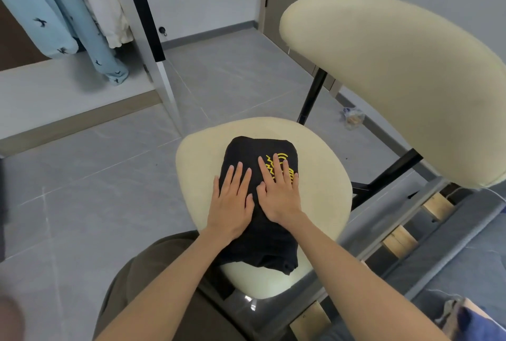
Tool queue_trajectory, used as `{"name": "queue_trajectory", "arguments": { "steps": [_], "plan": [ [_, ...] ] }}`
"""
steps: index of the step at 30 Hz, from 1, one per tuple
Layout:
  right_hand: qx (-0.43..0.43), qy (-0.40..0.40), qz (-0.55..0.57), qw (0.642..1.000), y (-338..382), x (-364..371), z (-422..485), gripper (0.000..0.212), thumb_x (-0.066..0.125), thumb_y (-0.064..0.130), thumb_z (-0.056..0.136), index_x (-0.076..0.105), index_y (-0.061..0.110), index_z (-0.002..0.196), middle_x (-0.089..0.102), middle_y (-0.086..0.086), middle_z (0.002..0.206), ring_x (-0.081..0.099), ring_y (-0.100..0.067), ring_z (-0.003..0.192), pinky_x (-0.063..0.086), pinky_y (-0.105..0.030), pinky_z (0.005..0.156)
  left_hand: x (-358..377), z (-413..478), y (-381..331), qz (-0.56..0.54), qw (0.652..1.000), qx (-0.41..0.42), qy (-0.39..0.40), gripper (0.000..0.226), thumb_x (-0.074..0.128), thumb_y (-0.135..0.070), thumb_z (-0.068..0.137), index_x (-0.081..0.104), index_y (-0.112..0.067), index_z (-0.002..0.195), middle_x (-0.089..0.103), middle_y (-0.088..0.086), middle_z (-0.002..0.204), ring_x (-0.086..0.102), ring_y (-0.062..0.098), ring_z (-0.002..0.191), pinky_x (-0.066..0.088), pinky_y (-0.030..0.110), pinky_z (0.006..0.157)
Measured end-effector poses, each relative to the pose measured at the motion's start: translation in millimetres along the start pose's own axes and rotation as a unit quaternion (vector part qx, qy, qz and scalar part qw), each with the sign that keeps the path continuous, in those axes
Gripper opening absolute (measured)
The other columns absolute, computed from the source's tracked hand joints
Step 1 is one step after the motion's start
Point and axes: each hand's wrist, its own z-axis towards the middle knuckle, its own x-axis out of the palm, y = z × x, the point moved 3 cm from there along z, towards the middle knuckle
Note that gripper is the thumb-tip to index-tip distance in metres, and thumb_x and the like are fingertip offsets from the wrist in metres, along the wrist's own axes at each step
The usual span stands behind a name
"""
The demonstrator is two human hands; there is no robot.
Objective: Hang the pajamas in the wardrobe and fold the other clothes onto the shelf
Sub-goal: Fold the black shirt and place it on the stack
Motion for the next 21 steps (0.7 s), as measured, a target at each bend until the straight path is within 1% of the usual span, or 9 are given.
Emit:
{"name": "queue_trajectory", "arguments": {
  "steps": [5, 11, 14, 17, 21],
  "plan": [
    [0.004, -0.019, 0.019, 1.000, -0.6, 3.4, -1.1, 0.059, 0.023, 0.035, 0.098, -0.004, 0.041, 0.150, -0.009, -0.001, 0.161, -0.012, -0.025, 0.147, -0.005, -0.046, 0.117, 2.2, 0.8, 2.9, -0.027, 1.000, 0.001, 0.000, 0.055, 0.020, -0.031, 0.099, -0.003, -0.026, 0.149, -0.017, -0.007, 0.153, -0.021, 0.012, 0.142, -0.016, 0.034, 0.113],
    [0.047, 0.016, 0.086, 0.995, 13.4, -4.2, -29.1, 0.054, 0.021, 0.031, 0.104, -0.003, 0.032, 0.152, -0.010, -0.004, 0.161, -0.011, -0.027, 0.147, -0.002, -0.046, 0.118, -3.1, 0.4, 7.3, -0.078, 0.997, 0.006, 0.011, 0.051, 0.021, -0.030, 0.103, 0.001, -0.028, 0.150, -0.017, -0.013, 0.151, -0.023, 0.008, 0.139, -0.010, 0.032, 0.114],
    [0.066, 0.001, 0.073, 0.995, 22.2, -2.8, -52.6, 0.053, 0.019, 0.034, 0.104, -0.003, 0.033, 0.152, -0.009, -0.002, 0.161, -0.008, -0.025, 0.148, 0.000, -0.046, 0.118, -7.6, -0.8, 9.2, -0.098, 0.995, 0.020, 0.015, 0.051, 0.023, -0.028, 0.103, 0.004, -0.027, 0.150, -0.014, -0.012, 0.152, -0.020, 0.008, 0.140, -0.006, 0.032, 0.115],
    [0.064, -0.030, 0.060, 0.996, 22.5, -0.5, -66.3, 0.053, 0.019, 0.041, 0.103, -0.001, 0.037, 0.152, -0.006, 0.001, 0.161, -0.007, -0.023, 0.148, 0.001, -0.044, 0.120, -8.0, -0.6, 11.8, -0.100, 0.995, 0.024, 0.018, 0.051, 0.023, -0.030, 0.103, 0.004, -0.028, 0.150, -0.010, -0.010, 0.156, -0.018, 0.009, 0.142, -0.002, 0.033, 0.116],
    [0.048, -0.062, 0.053, 0.995, 11.4, 13.0, -82.5, 0.057, 0.022, 0.052, 0.098, -0.003, 0.045, 0.149, -0.008, 0.007, 0.160, -0.008, -0.021, 0.148, 0.005, -0.041, 0.121, -2.3, 0.7, 15.1, -0.114, 0.993, 0.001, 0.019, 0.050, 0.019, -0.036, 0.102, 0.003, -0.035, 0.149, -0.015, -0.017, 0.152, -0.022, 0.010, 0.140, 0.007, 0.036, 0.117]
  ]
}}
